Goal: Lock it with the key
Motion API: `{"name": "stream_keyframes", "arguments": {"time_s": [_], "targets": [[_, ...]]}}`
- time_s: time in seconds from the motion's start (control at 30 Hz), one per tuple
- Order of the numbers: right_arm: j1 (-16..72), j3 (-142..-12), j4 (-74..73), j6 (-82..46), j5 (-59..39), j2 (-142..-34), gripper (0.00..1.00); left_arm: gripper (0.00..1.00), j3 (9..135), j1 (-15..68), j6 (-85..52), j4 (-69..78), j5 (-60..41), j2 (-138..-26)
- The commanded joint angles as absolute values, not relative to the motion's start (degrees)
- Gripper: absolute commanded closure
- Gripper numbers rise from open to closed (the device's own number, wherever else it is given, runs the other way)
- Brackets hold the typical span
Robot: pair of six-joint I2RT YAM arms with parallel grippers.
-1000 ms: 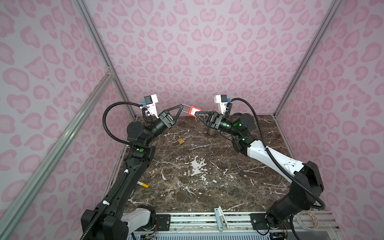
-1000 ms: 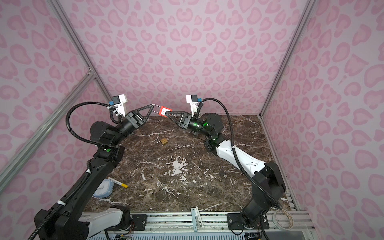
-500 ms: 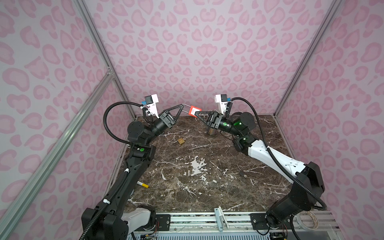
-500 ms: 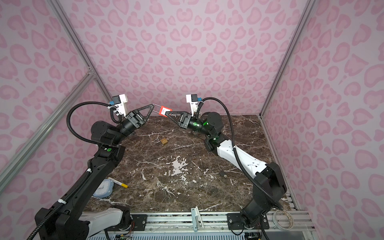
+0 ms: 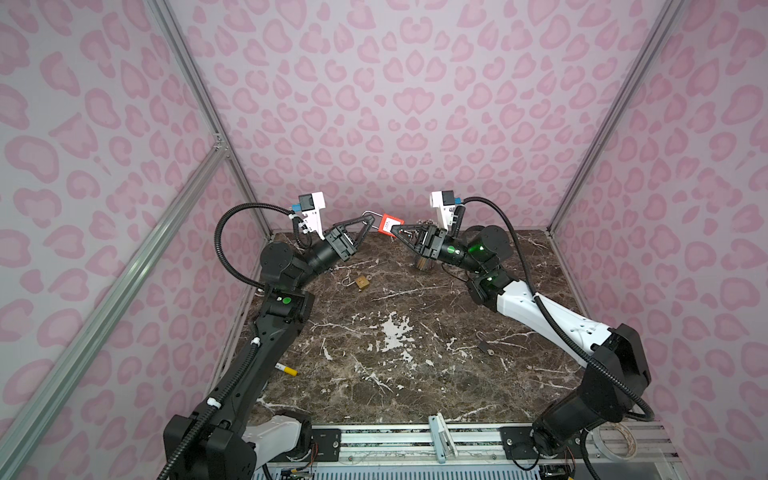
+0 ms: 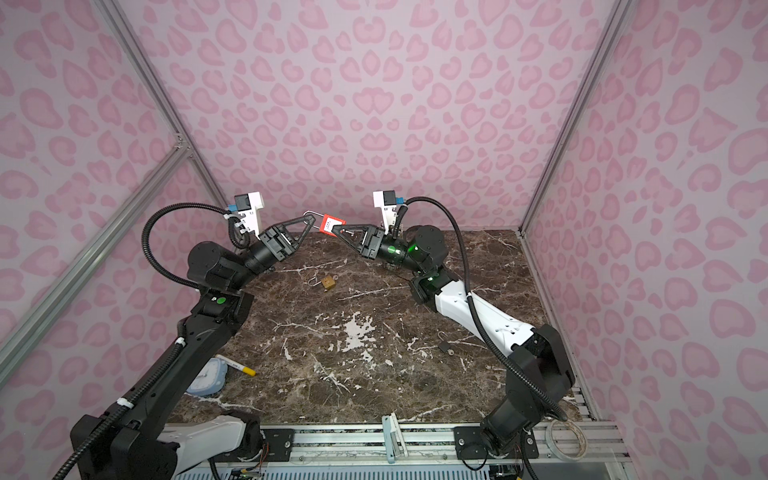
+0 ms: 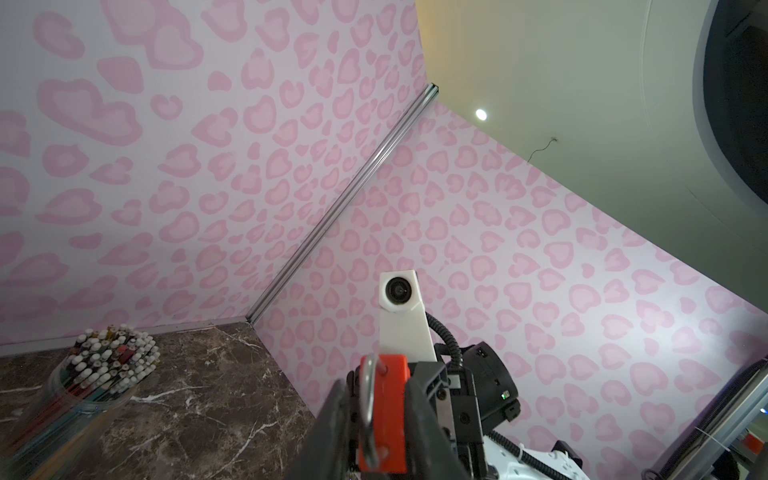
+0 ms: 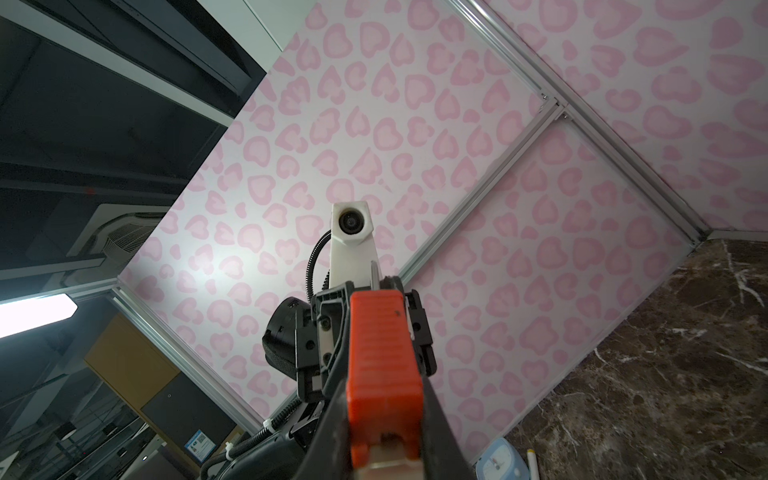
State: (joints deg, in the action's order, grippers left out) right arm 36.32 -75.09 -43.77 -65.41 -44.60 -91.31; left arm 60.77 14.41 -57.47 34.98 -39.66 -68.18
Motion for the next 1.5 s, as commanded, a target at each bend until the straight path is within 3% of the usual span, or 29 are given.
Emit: {"name": "stream_keyframes", "arguments": {"time_s": [0.0, 0.13, 0.37, 0.87, 1.07, 1.27, 1.47], "targets": [[36.35, -74.8, -47.02, -66.06, -44.65, -91.46, 0.92, 0.6, 60.64, 14.51, -58.38, 35.84, -41.12, -68.6], [36.67, -75.53, -47.39, -66.36, -44.52, -92.33, 0.92, 0.44, 60.67, 14.89, -58.64, 35.69, -41.13, -68.88], [37.78, -77.52, -47.31, -66.72, -44.73, -94.22, 0.92, 0.42, 60.73, 15.47, -58.46, 35.87, -40.97, -69.17], [38.65, -78.22, -46.14, -66.27, -44.56, -95.61, 0.91, 0.53, 60.56, 15.68, -58.45, 36.18, -40.78, -69.17], [38.77, -78.44, -46.13, -66.26, -44.54, -96.04, 0.89, 0.69, 60.5, 15.65, -58.36, 36.16, -40.69, -69.08], [38.74, -78.29, -45.53, -65.61, -44.65, -95.62, 0.75, 0.84, 60.47, 15.64, -58.53, 36.08, -40.55, -69.08], [37.69, -76.84, -45.52, -65.4, -44.74, -94.42, 0.47, 0.87, 60.65, 15.61, -58.5, 36.08, -40.21, -68.63]]}}
